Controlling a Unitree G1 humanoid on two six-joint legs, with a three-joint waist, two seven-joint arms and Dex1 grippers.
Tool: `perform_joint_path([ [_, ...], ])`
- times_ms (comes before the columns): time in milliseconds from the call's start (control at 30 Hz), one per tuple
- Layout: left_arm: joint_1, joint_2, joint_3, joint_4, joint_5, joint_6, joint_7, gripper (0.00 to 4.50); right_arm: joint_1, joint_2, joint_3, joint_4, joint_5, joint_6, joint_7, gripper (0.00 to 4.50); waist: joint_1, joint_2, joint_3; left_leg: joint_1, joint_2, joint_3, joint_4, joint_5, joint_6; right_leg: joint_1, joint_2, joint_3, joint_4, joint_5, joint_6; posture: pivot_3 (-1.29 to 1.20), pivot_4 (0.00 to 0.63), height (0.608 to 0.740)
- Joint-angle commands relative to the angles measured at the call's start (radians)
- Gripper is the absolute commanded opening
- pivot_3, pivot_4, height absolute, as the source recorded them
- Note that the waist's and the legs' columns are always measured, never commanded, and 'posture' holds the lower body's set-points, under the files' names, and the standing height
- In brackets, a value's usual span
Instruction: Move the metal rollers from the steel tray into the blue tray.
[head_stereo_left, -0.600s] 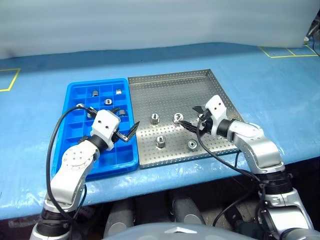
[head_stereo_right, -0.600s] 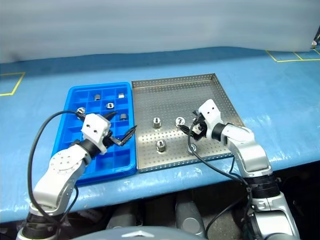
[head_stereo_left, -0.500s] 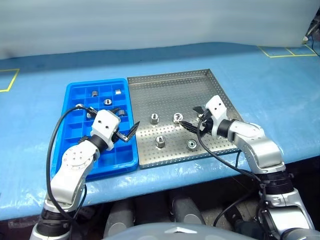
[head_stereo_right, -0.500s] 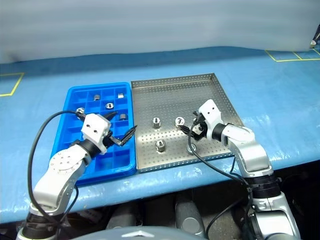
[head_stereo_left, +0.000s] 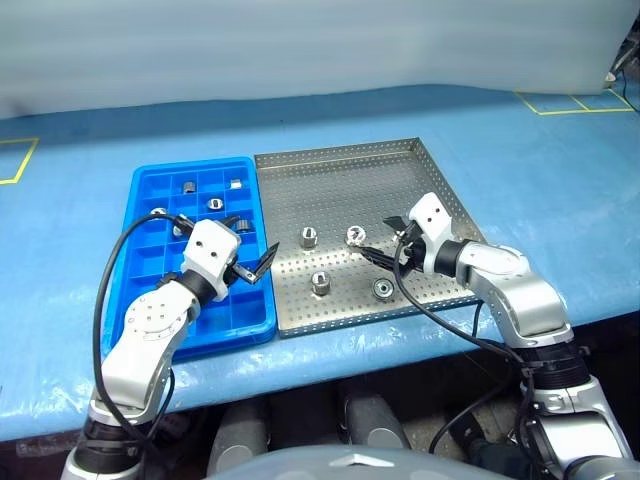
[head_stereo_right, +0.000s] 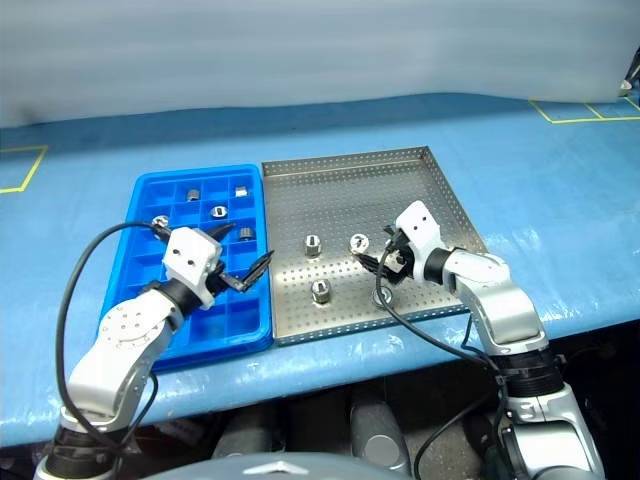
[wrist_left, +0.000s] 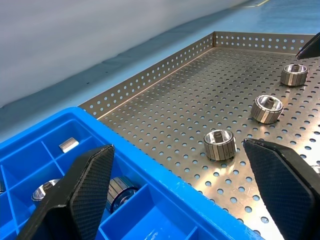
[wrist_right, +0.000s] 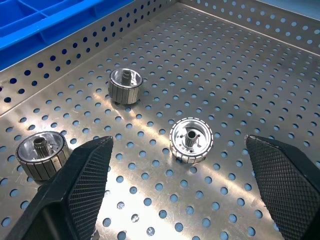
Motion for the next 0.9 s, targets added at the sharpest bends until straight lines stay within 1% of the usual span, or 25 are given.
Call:
perform_joint_path([
  [33,-0.008,-0.004,-0.013,-0.027,0.006,-0.011,-0.002,4.5,-0.024,0.003,-0.017,-0.037,0.007,-0.016,-0.008,4.46,0.0,0.0,0.0,0.0,0.0,0.0,0.0,0.0,0.0,0.0,0.0,0.0,0.0,0.0,0.0,-0.14,0.15,0.74],
  [300,0.007,0.004,0.007,-0.034,-0.003,-0.013,-0.012,4.5,-0.017,0.013,-0.014,-0.036,0.005,-0.026,-0.014,4.46,0.0,0.0,0.0,0.0,0.0,0.0,0.0,0.0,0.0,0.0,0.0,0.0,0.0,0.0,0.0,-0.12,0.15,0.74],
  [467,0.033,-0.008,0.027,-0.056,-0.003,-0.018,0.008,4.5,-0.065,0.03,-0.001,0.019,-0.011,-0.051,-0.009,4.46,0.001,0.0,0.0,0.0,0.0,0.0,0.0,0.0,0.0,0.0,0.0,0.0,0.0,0.0,0.0,-0.08,0.15,0.74],
  [600,0.047,-0.012,0.028,-0.072,-0.013,-0.01,0.006,4.5,-0.076,0.044,0.009,0.024,-0.018,-0.062,-0.008,4.46,0.015,0.0,0.0,0.0,0.0,0.0,0.0,0.0,0.0,0.0,0.0,0.0,0.0,0.0,0.0,-0.08,0.15,0.74],
  [733,0.035,0.002,0.036,-0.068,-0.035,-0.002,-0.021,4.5,-0.052,0.056,0.023,0.003,-0.018,-0.066,-0.007,4.46,0.028,0.0,0.0,0.0,0.0,0.0,0.0,0.0,0.0,0.0,0.0,0.0,0.0,0.001,0.0,-0.09,0.15,0.74],
  [900,-0.017,-0.002,0.034,-0.049,-0.118,0.055,-0.074,4.5,0.017,0.054,0.043,-0.081,-0.003,-0.064,0.009,4.46,0.032,0.0,0.0,0.0,0.0,0.0,0.0,0.0,0.0,0.0,0.0,0.0,0.0,0.001,0.0,-0.13,0.15,0.74],
])
